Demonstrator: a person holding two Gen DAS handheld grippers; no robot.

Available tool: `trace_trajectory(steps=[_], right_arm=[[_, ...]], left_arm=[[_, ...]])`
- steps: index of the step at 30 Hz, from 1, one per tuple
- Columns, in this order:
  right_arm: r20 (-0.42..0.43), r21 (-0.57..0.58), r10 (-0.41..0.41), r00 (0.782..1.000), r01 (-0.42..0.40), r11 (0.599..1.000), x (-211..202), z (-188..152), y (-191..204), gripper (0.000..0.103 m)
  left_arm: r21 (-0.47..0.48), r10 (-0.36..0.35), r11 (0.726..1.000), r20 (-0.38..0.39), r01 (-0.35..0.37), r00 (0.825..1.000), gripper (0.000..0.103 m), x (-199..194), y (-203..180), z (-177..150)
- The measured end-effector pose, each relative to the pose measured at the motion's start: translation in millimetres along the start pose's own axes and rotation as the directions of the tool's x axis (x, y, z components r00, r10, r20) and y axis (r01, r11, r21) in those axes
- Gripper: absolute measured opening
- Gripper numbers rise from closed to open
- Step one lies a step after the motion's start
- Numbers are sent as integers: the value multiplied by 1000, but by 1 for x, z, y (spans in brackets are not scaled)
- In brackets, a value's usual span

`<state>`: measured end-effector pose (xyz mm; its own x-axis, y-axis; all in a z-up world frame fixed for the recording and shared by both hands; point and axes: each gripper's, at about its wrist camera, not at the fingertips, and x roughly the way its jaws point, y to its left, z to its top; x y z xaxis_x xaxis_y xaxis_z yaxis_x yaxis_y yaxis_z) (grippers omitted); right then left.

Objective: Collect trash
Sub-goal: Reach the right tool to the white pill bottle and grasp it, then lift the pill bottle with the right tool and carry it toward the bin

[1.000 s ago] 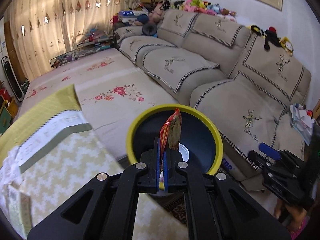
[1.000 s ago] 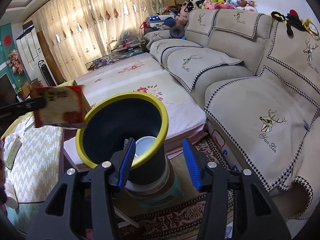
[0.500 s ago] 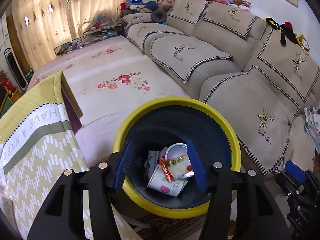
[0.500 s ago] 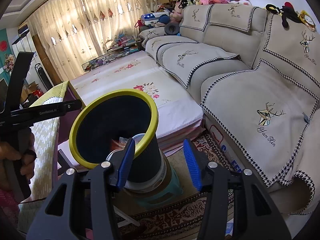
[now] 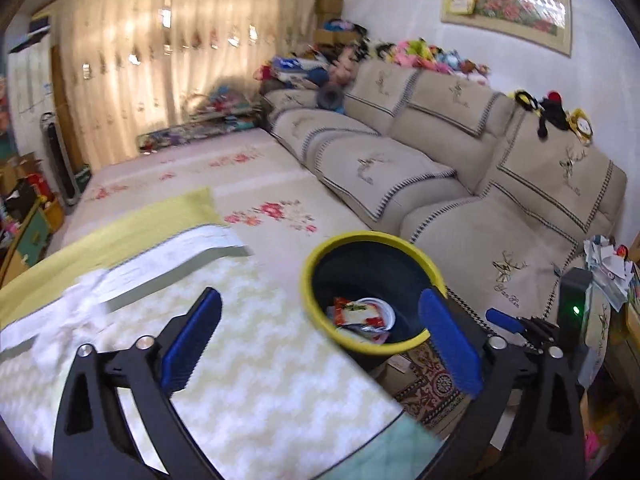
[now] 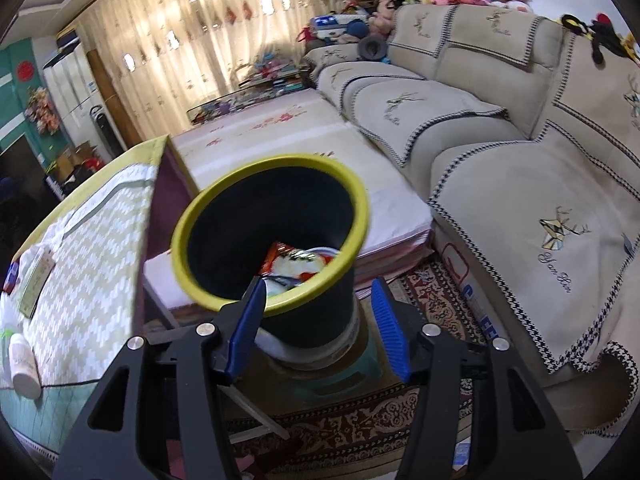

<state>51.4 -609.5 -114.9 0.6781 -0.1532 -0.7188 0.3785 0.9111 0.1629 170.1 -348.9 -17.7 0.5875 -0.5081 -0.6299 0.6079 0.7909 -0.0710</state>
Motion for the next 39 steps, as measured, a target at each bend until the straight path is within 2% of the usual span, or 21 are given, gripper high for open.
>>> trace_trajectory(steps=[4, 7, 10, 14, 18, 24, 27, 33, 39], right_arm=[[-8, -67, 52, 999, -52, 996, -4, -4, 34, 55], [-18, -128, 90, 996, -92, 987, -7, -7, 66, 55], [-30, -186, 137, 990, -140, 973, -11, -11, 100, 55], [-56, -258, 219, 974, -227, 939, -20, -19, 146, 55], [-79, -329, 290, 954, -300, 896, -34, -30, 189, 55], [-157, -427, 412, 898, -437, 791, -53, -53, 250, 55], [-205, -452, 446, 871, -488, 746, -54, -64, 272, 55], [-275, -482, 457, 846, -532, 696, -46, -84, 294, 56], [-310, -481, 441, 842, -539, 691, -30, -94, 301, 56]], left_arm=[[-69, 76, 995, 15, -75, 997, 98, -50, 44, -33], [-117, 158, 981, 22, -155, 987, 98, -82, 76, -57], [-176, 259, 953, 41, -248, 965, 98, -121, 111, -83], [-264, 356, 906, 53, -330, 933, 98, -168, 153, -117], [-330, 415, 865, 51, -377, 908, 98, -202, 183, -144], [-393, 456, 826, 42, -405, 889, 98, -227, 209, -173], [-412, 456, 818, 38, -402, 889, 98, -230, 213, -180], [-425, 462, 810, 37, -404, 886, 98, -236, 215, -190], [-428, 462, 808, 35, -404, 886, 98, -234, 215, -192]])
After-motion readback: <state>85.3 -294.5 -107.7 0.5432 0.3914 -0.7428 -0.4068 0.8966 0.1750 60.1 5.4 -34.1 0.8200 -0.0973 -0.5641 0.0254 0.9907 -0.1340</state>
